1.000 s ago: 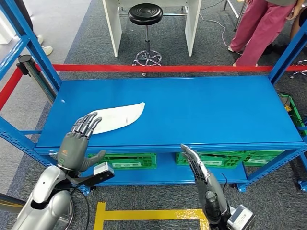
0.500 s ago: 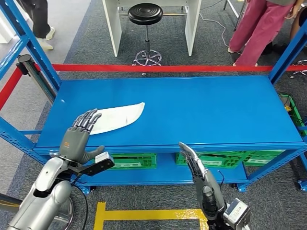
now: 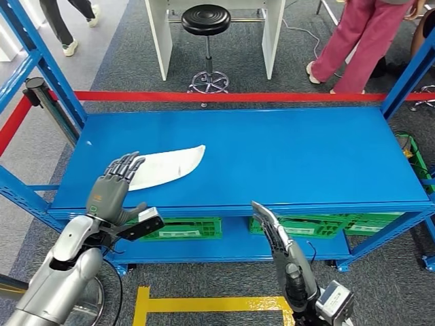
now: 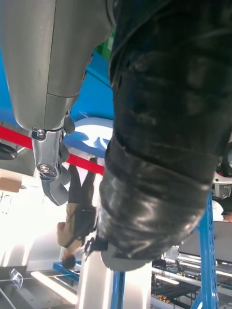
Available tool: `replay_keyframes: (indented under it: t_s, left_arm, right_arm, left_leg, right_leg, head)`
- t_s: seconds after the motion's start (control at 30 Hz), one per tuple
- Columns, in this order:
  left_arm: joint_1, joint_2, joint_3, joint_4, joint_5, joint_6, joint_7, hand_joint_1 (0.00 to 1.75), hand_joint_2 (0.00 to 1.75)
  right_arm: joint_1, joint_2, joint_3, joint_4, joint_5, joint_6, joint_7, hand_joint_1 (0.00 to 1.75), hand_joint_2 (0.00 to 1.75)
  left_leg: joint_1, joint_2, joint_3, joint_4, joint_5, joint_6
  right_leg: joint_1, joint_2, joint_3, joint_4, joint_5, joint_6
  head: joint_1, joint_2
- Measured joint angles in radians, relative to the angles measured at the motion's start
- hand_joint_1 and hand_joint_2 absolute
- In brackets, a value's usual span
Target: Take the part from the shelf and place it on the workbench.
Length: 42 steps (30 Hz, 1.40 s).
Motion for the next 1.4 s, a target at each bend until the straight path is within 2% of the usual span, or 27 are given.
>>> replay_keyframes:
  t_s: [0.33, 0.63, 1.07, 1.4]
  left_arm:
    - [-0.039, 0.012, -0.01, 0.108, -0.038, -0.003, 0.015, 0.0, 1.75]
    - [-0.043, 0.023, -0.013, 0.153, -0.037, -0.003, 0.016, 0.0, 1.75]
    - [-0.046, 0.029, -0.013, 0.185, -0.043, -0.003, 0.023, 0.0, 1.75]
    - [-0.083, 0.041, -0.008, 0.246, -0.042, 0.001, 0.048, 0.0, 1.75]
  right_arm:
    - [-0.001, 0.005, 0.0, 0.0, -0.007, 0.011, 0.006, 0.0, 0.0]
    - [0.007, -0.017, 0.002, 0.009, -0.057, -0.01, -0.019, 0.0, 0.0]
    - [0.005, -0.031, 0.005, 0.013, -0.062, -0.016, -0.022, 0.0, 0.0]
    - [0.002, -0.042, 0.016, 0.017, -0.08, -0.034, -0.019, 0.0, 0.0]
  left_leg:
    - [0.0, 0.0, 0.0, 0.0, 0.0, 0.0]
    - [0.0, 0.0, 0.0, 0.0, 0.0, 0.0]
    - [0.0, 0.0, 0.0, 0.0, 0.0, 0.0]
    - [0.0, 0.0, 0.0, 0.0, 0.0, 0.0]
  right_leg:
    - [0.0, 0.0, 0.0, 0.0, 0.0, 0.0]
    - [0.0, 0.001, 0.0, 0.0, 0.0, 0.0]
    - [0.0, 0.001, 0.0, 0.0, 0.0, 0.0]
    - [0.0, 0.0, 0.0, 0.0, 0.0, 0.0]
  head:
    - [0.0, 0.0]
    - [0.0, 0.0]
    - [0.0, 0.0]
    - [0.0, 0.0]
